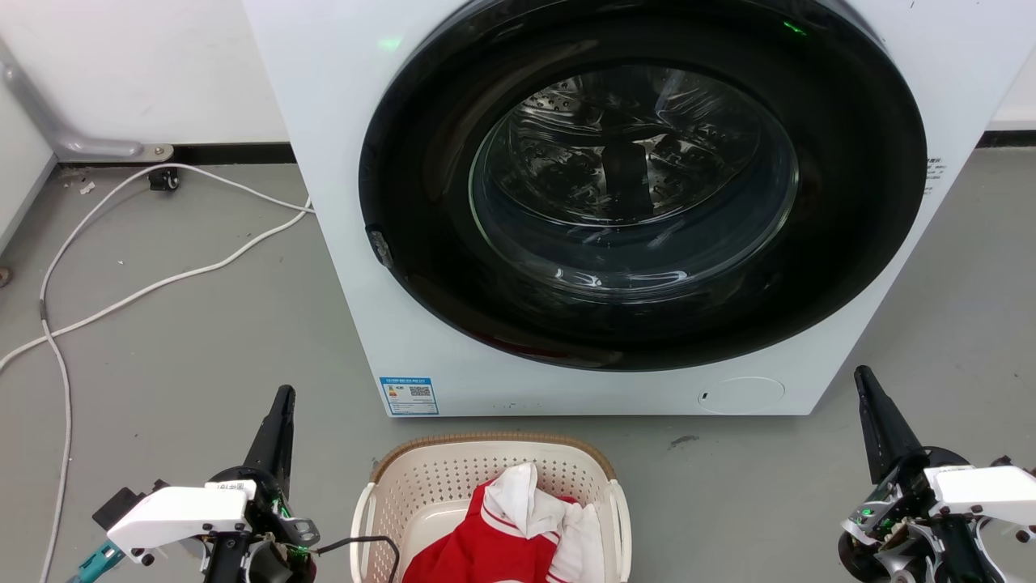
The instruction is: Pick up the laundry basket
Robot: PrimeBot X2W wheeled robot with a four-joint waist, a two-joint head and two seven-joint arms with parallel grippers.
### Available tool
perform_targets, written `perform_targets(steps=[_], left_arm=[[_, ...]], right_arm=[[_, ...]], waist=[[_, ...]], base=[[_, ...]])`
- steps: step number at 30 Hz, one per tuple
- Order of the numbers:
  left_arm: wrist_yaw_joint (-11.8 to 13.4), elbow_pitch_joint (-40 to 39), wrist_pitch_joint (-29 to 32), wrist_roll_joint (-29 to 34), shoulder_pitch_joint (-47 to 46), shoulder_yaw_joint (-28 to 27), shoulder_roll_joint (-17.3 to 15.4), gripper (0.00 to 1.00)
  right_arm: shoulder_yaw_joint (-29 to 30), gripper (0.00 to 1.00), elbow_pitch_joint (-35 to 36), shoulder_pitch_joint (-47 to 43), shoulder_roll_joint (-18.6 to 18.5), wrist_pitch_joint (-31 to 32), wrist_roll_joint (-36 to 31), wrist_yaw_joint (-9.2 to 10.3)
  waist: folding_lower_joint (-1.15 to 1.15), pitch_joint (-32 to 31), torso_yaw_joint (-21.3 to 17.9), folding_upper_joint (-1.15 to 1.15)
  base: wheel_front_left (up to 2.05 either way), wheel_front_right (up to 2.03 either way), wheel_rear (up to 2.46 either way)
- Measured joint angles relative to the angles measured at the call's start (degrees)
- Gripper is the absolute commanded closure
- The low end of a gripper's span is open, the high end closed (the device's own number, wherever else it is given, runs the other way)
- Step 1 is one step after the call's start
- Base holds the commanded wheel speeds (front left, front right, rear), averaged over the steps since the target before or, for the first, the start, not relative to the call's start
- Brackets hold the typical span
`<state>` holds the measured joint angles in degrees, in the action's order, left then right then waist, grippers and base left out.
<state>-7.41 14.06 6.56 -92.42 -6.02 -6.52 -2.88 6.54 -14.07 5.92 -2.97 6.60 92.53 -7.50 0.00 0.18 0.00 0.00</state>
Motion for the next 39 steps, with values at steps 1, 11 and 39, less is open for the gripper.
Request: perform_targets(steps=[1,11,39], left_arm=[[0.0,0.0,0.0,0.0,0.0,0.0,0.0,1.00],[0.0,0.0,0.0,0.0,0.0,0.0,0.0,1.00],[0.1,1.0,0.0,0.0,0.8,0.1,0.1,0.00]], right_arm=[[0.0,1.00,0.0,0.0,0.0,0.0,0.0,0.00],[0.0,1.00,0.0,0.0,0.0,0.0,0.0,0.00],[-0.1,0.00,-1.0,-0.8,0.1,0.0,0.0,0.01]], waist=[[0.00,0.0,0.0,0.00],[0.00,0.0,0.0,0.00],[0.00,0.0,0.0,0.00]], base=[[0.00,0.00,0.00],[0.00,0.00,0.00],[0.00,0.00,0.00]])
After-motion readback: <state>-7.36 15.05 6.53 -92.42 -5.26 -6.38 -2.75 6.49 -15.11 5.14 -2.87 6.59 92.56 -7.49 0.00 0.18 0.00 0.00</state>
